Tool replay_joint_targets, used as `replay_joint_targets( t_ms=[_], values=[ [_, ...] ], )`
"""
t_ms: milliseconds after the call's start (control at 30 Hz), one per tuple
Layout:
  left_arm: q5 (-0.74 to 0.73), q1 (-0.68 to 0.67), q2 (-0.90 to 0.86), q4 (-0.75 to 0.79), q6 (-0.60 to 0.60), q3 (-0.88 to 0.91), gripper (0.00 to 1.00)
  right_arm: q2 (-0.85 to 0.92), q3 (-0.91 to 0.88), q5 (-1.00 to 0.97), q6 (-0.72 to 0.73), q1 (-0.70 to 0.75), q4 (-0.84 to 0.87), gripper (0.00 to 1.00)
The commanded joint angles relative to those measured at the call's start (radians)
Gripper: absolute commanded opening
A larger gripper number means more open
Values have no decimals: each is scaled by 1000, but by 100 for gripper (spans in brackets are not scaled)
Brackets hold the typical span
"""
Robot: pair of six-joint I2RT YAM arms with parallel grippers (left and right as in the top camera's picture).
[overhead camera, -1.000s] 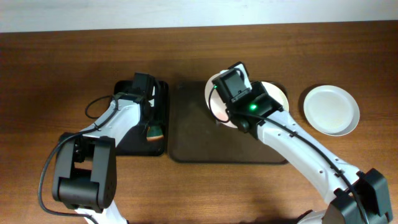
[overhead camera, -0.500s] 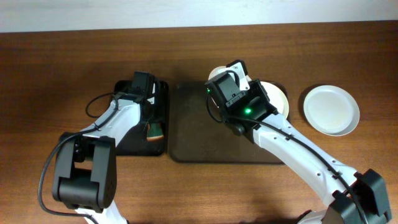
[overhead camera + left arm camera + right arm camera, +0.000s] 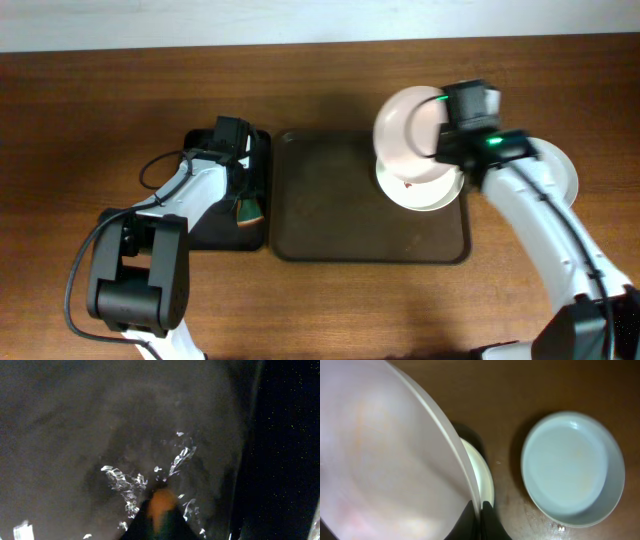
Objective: Clean dirty plates on tray and stack at the side
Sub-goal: 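Carry the held plate right and stack it on the cleaned plate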
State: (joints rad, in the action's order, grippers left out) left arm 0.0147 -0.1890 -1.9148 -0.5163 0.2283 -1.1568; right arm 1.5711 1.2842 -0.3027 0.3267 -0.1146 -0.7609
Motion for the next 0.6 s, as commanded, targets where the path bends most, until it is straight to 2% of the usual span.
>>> replay_joint_targets(
  t_ms=[0, 33, 167, 267, 333, 400, 433, 467, 567],
  values=[
    [-7, 2, -42, 8, 1, -2, 3, -29, 18, 305, 52, 201, -30, 4],
    [-6, 3, -41, 22, -2, -4, 0, -29, 18, 351, 52, 254, -37, 4],
    [43, 5, -41, 42, -67, -46, 0, -27, 18, 487, 45, 471, -73, 4],
    [63, 5, -41, 37, -115, -105, 1, -26, 17, 498, 44, 591, -99, 4],
    [61, 5, -41, 32, -114, -127, 26, -26, 16, 498, 45, 637, -106, 6],
    [61, 5, -41, 16, -114, -138, 57, -26, 16, 498, 45, 673, -108, 9],
    [61, 5, -41, 3, -114, -138, 62, -26, 16, 497, 45, 682, -106, 12],
    [60, 5, -41, -27, -114, -138, 62, -26, 16, 491, 45, 690, -104, 17],
    [49, 5, -41, -134, -114, -138, 64, -25, 16, 452, 45, 698, -103, 20]
  ],
)
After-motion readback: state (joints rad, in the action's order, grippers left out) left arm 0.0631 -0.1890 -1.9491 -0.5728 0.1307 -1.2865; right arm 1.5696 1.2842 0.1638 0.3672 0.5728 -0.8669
